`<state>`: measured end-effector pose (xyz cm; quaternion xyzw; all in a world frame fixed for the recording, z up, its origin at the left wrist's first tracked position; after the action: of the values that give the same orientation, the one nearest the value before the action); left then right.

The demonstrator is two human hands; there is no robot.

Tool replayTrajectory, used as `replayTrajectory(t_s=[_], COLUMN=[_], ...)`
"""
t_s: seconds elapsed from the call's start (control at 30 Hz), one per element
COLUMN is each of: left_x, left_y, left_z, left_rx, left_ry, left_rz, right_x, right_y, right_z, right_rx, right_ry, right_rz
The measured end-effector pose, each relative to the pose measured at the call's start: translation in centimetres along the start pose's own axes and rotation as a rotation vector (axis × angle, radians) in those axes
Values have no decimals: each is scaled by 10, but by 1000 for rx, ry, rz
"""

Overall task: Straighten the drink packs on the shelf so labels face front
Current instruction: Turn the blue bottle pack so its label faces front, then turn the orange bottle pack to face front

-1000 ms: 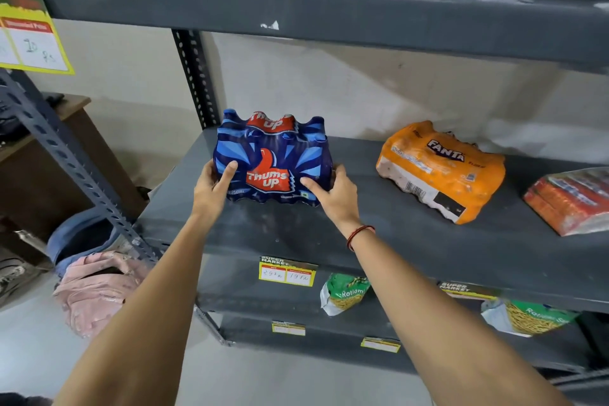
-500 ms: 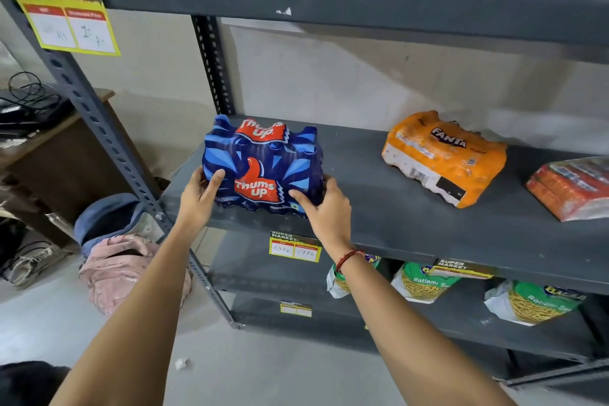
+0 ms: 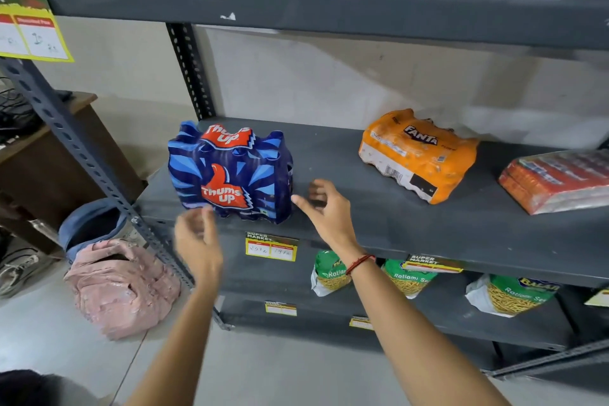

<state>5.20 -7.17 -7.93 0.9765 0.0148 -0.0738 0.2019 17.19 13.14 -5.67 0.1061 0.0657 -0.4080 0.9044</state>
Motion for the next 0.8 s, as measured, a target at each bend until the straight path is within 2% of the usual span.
replayTrajectory(t_s=[0.07,0.13,0.23,0.37,0.43,0.5,0.57,0.63,0.7,0.8], left_x=[41,72,92,87,79,72,65,52,39,27], left_y=[-32,-67,-112,-163,-188,-216,-242,-266,-288,-306], left_z=[-20,-49,-99,-156,-173,-185,-195,-202,-209,-209], left_rx=[3,-21,-36,-46,-154,-351,-492,-538,-610,-642], left_ry=[-138,-350,-548,-606,-697,-807,-876,-769,-548,-288], left_rz=[173,375,528,570,531,525,545,556,629,906], right_x=[-4,-9,-20,-33,-41,-53,-64,-71,-75,-80], right_y=[28,60,115,192,225,250,263,264,262,259], right_z=[-3,-2,5,11,9,-1,-16,-28,-32,-43], right_rx=[17,21,41,189,286,333,282,135,-17,-146], right_ry=[14,21,52,45,-38,-204,-390,-496,-527,-503], right_rz=[-69,-149,-275,-538,-634,-591,-443,-305,-233,-209])
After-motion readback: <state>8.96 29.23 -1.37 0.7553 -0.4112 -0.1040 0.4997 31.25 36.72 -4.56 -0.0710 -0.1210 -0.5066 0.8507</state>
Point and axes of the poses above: each hand's wrist, its own x-axis away from the middle knuckle, its own y-axis out of the back of the hand, z = x × y, the point moved 4 cm from there along -x, towards the middle knuckle, and after that the axes turned 12 degrees about -x, right-handed, at the moved point
